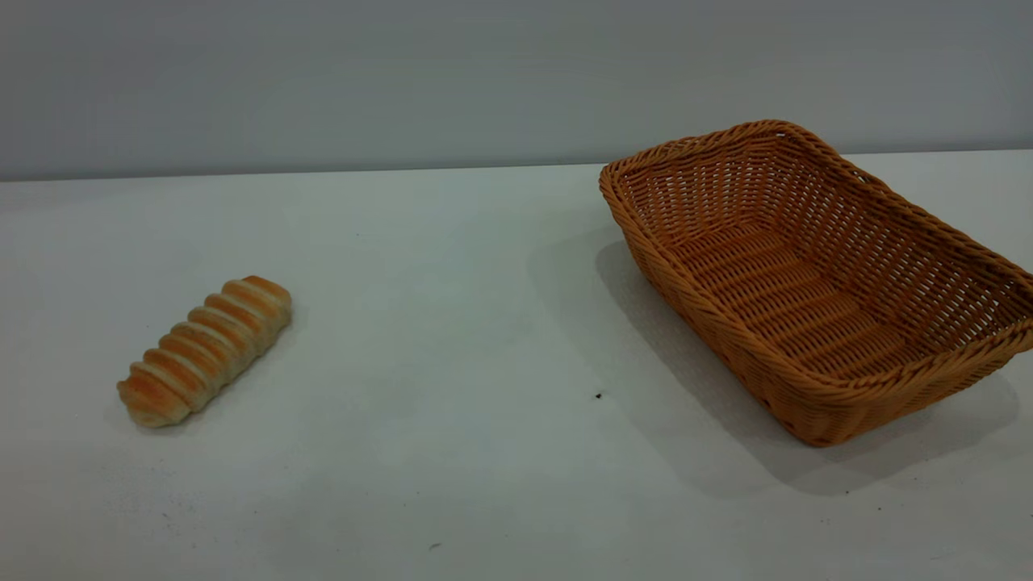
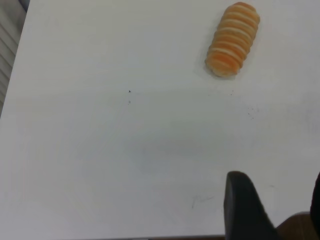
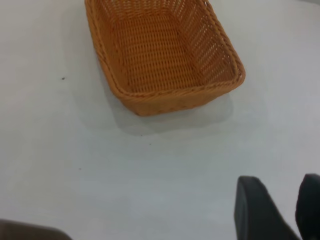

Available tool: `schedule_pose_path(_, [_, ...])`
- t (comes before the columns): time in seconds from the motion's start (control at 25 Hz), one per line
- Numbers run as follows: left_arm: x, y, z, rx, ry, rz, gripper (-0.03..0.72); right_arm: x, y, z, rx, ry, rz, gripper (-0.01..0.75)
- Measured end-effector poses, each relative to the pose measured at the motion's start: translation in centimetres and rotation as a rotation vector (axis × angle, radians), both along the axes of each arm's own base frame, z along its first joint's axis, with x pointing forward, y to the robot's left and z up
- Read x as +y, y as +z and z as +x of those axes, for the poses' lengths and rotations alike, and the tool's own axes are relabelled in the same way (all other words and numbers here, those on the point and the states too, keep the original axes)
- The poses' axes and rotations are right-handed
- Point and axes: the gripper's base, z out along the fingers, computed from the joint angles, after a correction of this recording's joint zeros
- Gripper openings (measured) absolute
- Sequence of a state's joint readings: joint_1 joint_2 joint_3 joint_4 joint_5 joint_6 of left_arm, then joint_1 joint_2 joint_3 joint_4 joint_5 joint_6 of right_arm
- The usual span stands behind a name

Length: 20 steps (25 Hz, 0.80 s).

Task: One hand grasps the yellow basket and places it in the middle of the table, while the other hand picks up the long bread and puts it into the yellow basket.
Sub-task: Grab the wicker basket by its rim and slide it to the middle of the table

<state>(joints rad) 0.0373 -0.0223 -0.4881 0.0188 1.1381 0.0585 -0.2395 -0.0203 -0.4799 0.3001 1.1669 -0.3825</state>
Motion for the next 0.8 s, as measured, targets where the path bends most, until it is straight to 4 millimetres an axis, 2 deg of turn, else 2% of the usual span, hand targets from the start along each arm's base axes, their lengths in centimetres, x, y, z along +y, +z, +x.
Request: schedule_pose_path(0.8, [0.00,0.00,0.00,0.000,-0.001,0.000,0.383,0.19,0.05,0.01,-0.005,0.013,0.019,0.241])
